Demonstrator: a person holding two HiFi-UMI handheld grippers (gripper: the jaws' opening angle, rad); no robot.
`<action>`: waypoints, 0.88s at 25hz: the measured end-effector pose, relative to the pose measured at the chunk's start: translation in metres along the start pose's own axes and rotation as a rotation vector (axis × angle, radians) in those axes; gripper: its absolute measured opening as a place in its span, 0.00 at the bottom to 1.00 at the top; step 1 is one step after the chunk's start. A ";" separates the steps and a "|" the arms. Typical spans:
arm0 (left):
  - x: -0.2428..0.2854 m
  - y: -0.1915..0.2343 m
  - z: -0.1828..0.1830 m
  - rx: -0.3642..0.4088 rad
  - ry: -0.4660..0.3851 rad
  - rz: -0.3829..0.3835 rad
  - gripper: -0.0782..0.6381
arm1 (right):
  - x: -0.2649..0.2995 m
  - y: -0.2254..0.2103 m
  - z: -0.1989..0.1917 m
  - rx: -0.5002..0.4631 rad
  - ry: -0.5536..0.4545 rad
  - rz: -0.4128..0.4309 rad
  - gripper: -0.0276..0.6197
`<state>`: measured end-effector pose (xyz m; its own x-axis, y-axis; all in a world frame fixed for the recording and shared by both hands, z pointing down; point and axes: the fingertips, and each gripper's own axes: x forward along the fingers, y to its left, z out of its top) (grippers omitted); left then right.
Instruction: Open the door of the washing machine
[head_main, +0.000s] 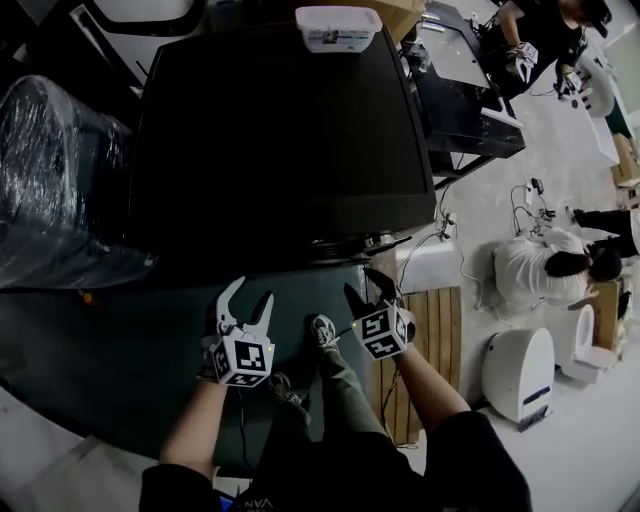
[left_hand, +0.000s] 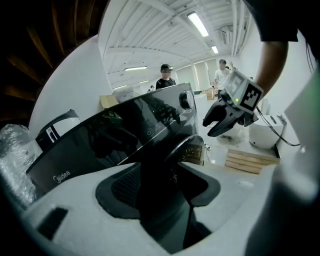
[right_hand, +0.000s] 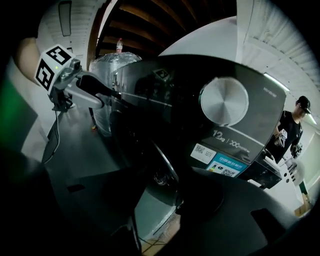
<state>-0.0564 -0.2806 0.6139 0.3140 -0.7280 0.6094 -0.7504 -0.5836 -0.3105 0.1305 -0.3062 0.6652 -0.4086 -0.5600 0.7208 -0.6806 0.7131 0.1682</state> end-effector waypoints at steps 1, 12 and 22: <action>0.005 -0.001 -0.001 0.019 0.014 -0.003 0.42 | 0.007 -0.003 -0.006 -0.021 0.019 0.009 0.34; 0.055 -0.014 -0.018 0.218 0.201 -0.079 0.44 | 0.063 -0.018 -0.039 -0.272 0.145 0.106 0.36; 0.070 -0.014 -0.026 0.377 0.287 -0.097 0.42 | 0.078 -0.013 -0.042 -0.335 0.161 0.125 0.30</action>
<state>-0.0394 -0.3143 0.6802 0.1593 -0.5664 0.8086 -0.4458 -0.7720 -0.4530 0.1332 -0.3418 0.7475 -0.3574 -0.4055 0.8413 -0.3843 0.8849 0.2633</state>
